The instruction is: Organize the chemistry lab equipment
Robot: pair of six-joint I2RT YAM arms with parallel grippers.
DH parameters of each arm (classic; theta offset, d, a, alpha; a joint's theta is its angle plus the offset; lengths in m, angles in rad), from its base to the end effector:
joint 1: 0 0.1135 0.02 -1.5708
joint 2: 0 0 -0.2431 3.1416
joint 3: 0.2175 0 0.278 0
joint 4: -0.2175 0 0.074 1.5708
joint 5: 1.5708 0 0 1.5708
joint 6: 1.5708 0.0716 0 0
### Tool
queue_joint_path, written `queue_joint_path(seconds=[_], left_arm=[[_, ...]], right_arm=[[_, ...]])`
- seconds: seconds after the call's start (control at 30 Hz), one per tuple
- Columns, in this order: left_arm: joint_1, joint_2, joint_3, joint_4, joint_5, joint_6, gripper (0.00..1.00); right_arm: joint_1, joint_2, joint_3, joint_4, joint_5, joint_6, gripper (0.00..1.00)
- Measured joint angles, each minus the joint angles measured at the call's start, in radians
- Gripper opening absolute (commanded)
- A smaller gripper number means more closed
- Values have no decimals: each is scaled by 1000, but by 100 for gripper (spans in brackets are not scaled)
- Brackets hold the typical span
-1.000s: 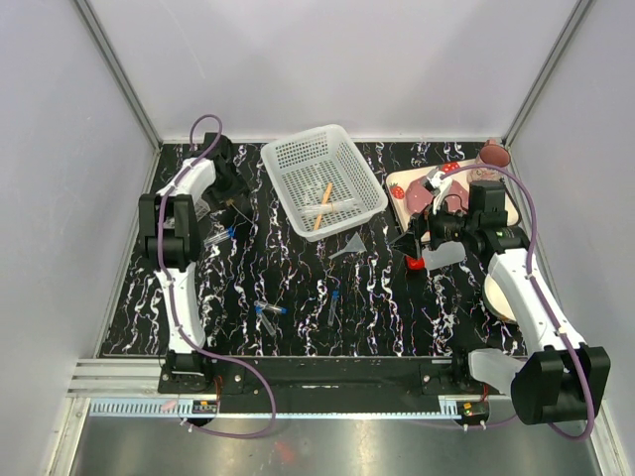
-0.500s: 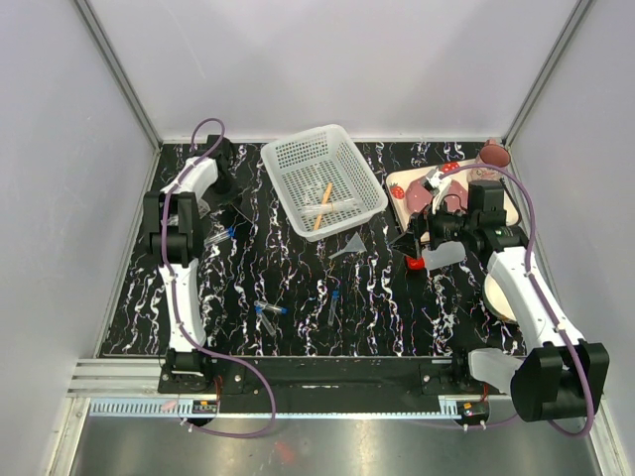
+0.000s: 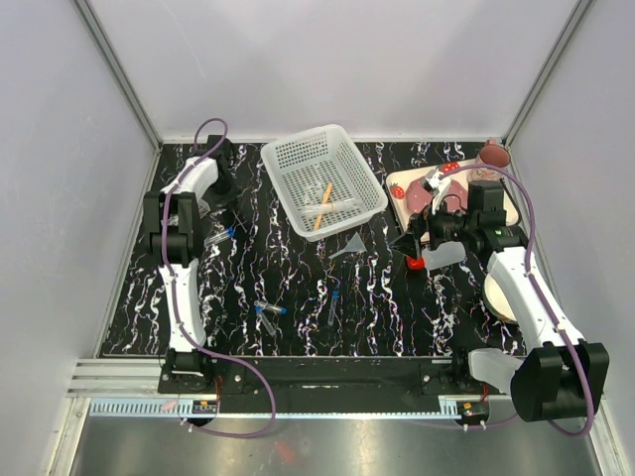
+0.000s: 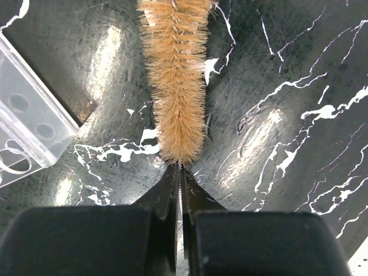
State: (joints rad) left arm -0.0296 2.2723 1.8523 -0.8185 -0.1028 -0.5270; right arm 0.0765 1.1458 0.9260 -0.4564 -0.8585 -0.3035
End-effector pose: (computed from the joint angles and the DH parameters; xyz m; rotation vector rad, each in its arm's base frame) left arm 0.4966 -0.0074 0.1060 -0.7111 2.7024 0.0095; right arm 0.2870 0.0763 0.2587 -0.8261 1.9210 0.8179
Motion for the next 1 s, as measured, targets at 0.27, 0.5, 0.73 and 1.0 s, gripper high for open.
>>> queue_joint_path(seconds=[0.27,0.5,0.73,1.0], left_arm=[[0,-147,-99,42,47,39,0],[0,-586,-454,235,218,49,0],[-4,-893,-762,522,517,20,0],[-85,-958,-845,765,706,-106,0]], right_arm=[[-7,0,-10,-1,2,-29,100],[-11,0,-24,-4,5,-70,100],[-15,0,-33,-4,4,-104,100],[-21,0,-39,-5,3,-128,100]])
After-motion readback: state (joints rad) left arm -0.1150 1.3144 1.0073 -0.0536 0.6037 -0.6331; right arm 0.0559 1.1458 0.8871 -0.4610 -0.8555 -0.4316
